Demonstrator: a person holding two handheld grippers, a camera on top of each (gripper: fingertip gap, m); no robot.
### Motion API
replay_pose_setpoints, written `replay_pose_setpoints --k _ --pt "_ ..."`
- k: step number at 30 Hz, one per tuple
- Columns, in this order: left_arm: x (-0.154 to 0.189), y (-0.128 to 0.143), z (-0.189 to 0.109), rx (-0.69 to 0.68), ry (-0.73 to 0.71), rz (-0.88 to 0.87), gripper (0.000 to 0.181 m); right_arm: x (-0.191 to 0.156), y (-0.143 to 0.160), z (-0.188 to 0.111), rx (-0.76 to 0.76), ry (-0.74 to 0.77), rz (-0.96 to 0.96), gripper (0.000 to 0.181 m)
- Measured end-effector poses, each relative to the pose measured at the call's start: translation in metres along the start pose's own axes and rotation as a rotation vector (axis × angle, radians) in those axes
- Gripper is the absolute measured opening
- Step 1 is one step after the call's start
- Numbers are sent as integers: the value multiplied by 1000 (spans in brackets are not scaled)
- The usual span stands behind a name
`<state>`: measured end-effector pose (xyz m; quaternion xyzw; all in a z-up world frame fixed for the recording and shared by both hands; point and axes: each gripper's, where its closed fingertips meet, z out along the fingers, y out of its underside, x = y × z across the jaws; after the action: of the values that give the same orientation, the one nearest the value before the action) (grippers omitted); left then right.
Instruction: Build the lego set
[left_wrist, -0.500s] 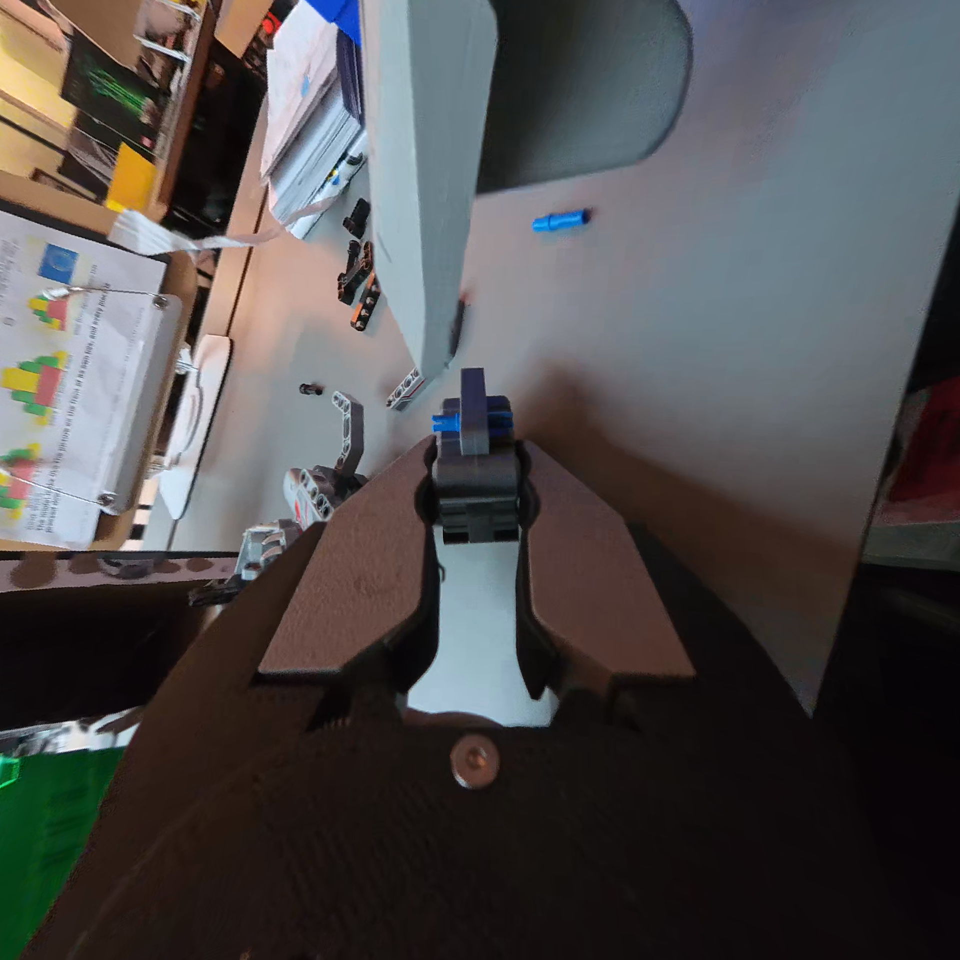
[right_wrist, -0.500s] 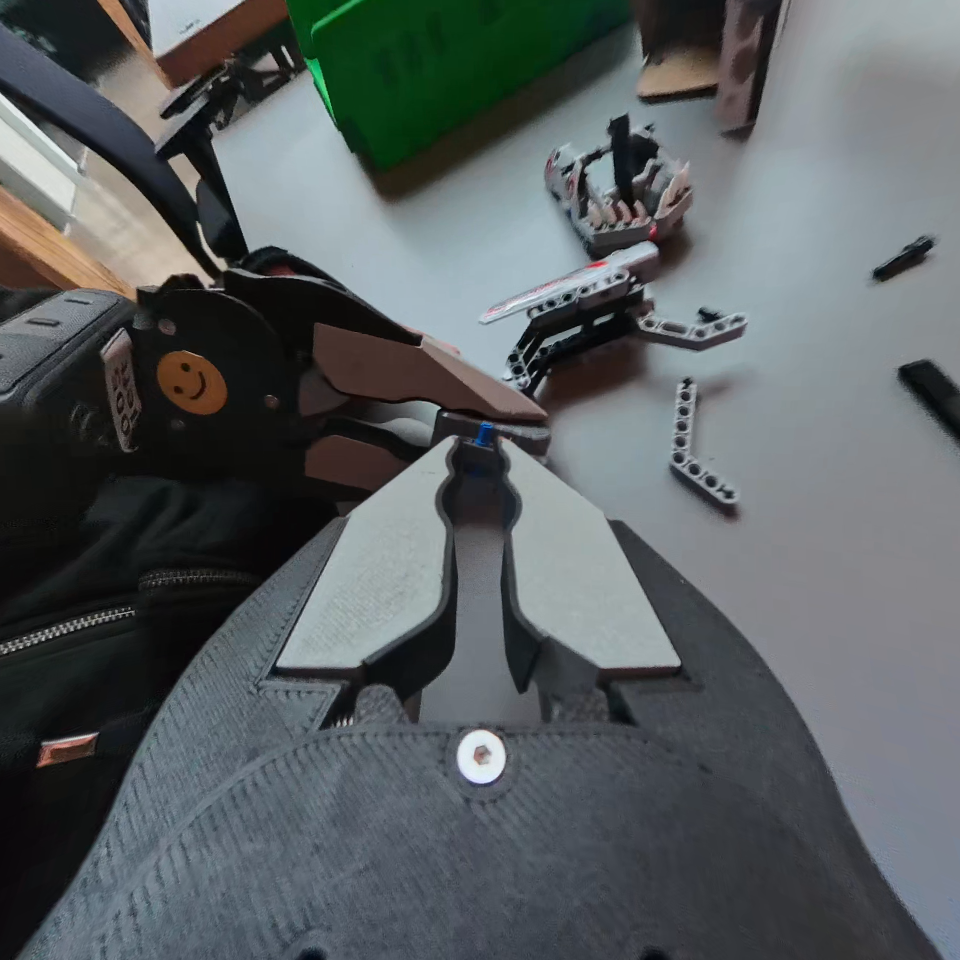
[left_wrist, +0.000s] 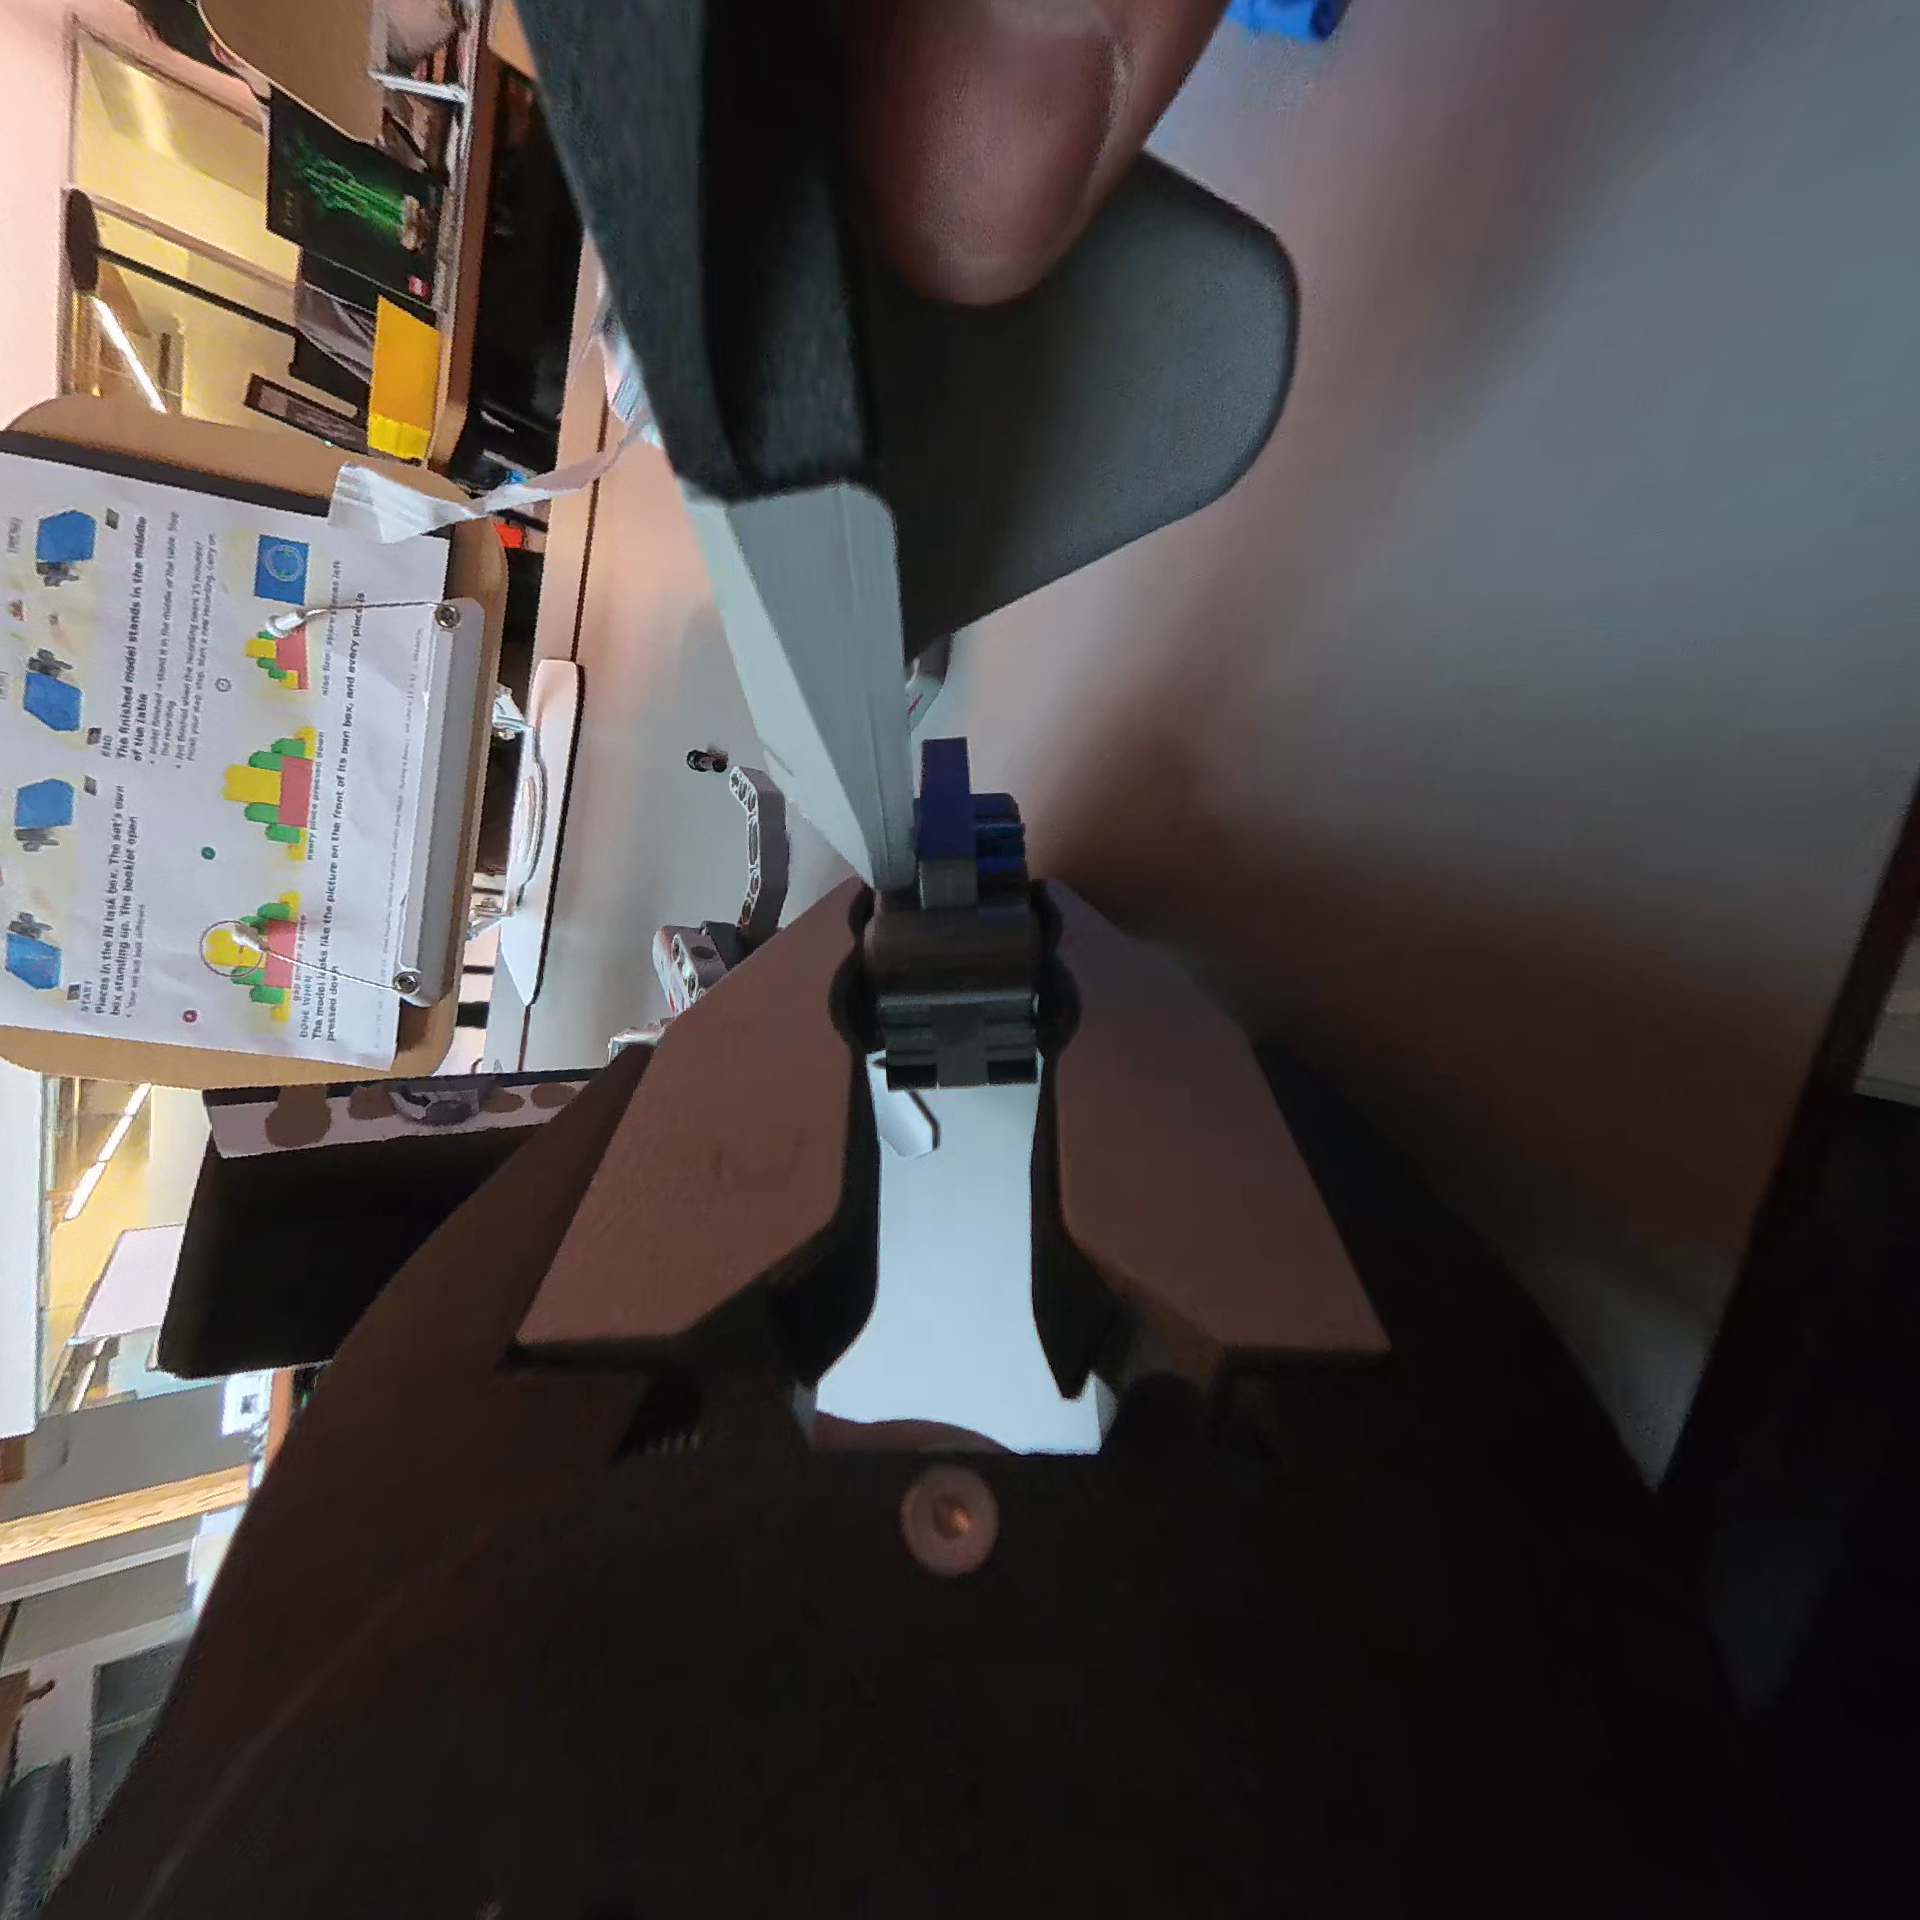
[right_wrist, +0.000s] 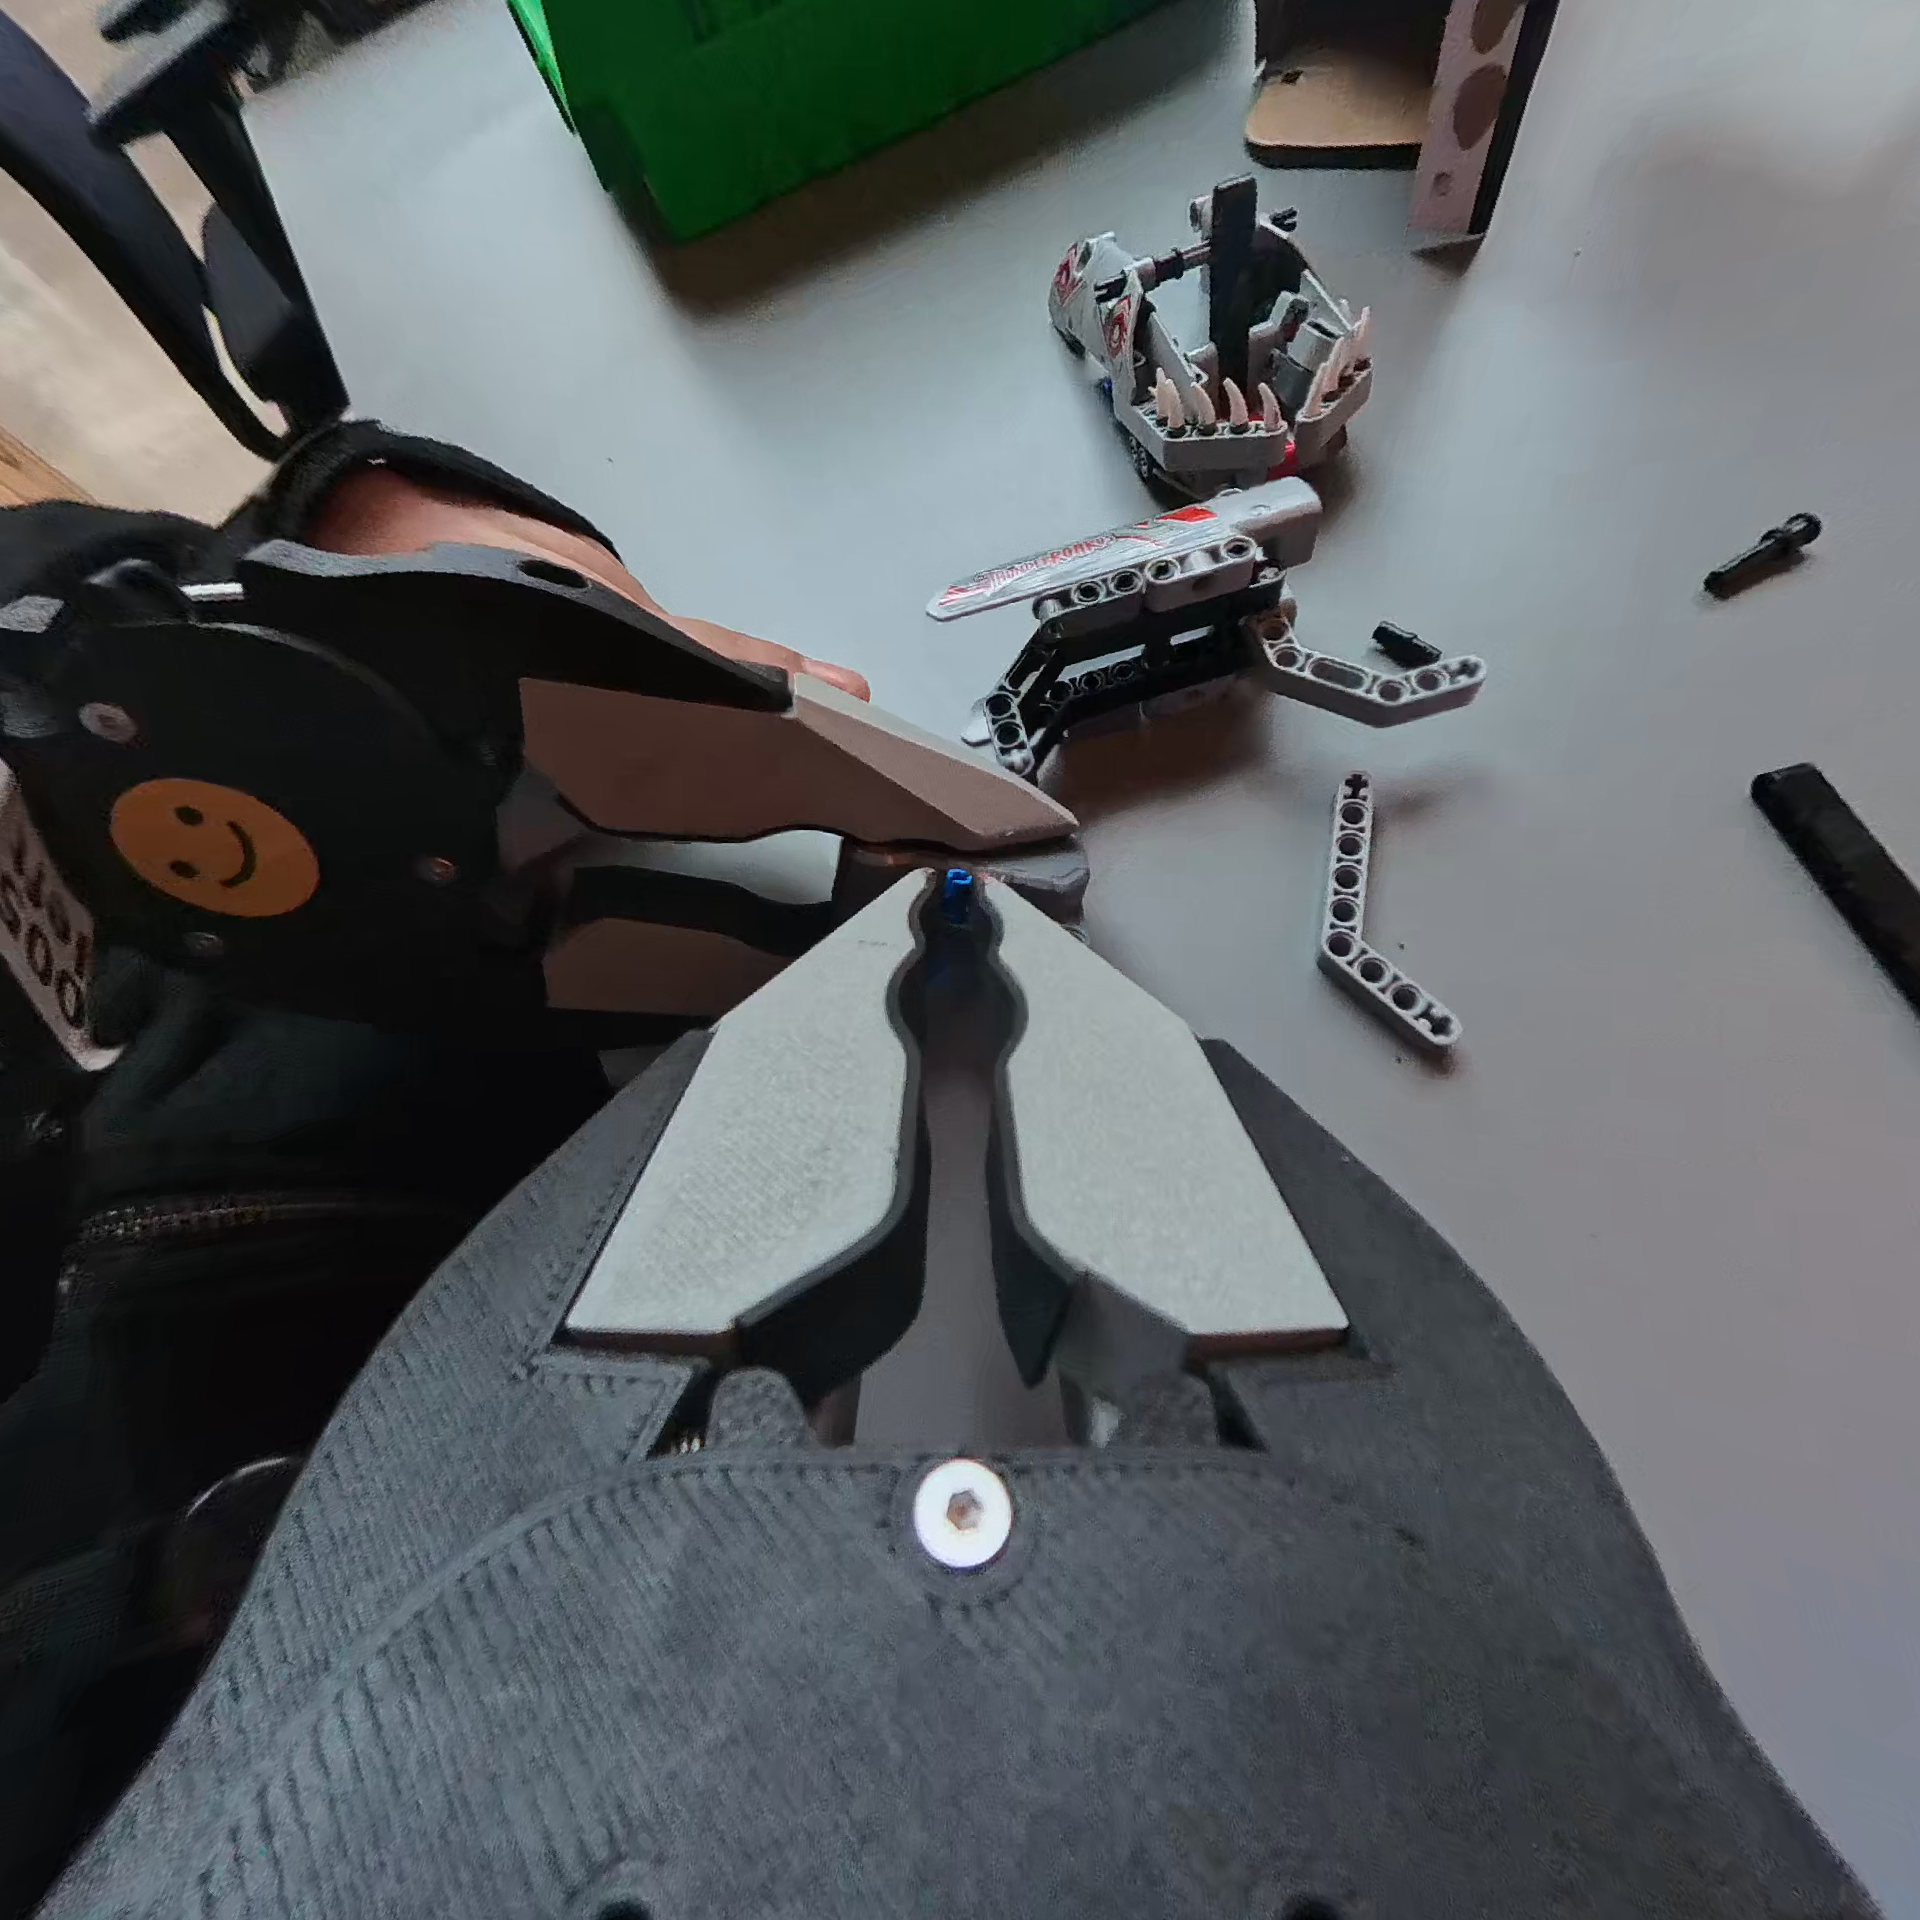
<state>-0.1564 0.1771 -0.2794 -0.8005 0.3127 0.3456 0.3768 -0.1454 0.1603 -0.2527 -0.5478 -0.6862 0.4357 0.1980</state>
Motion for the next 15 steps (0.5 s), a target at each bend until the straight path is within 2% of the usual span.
replay_pose_setpoints --k 2,4,6,8,10,13,15 --pt "0 0 0 -5 3 -8 24 0 -1 0 -7 1 0 0" --pt "0 2 1 -21 13 -32 24 3 -7 1 61 -16 46 0" --pt "6 -8 -2 29 41 -13 24 12 -39 -15 265 -9 98 0" --pt "15 -21 -6 49 40 13 24 19 -72 -35 354 14 70 0" --pt "12 -19 -2 63 57 -50 24 31 -73 -36 253 57 50 0" --pt "2 -6 0 95 90 -187 25 54 -45 -37 94 158 8 1" --pt "-9 -7 -5 154 110 -298 26 65 -18 -32 9 186 -4 9"
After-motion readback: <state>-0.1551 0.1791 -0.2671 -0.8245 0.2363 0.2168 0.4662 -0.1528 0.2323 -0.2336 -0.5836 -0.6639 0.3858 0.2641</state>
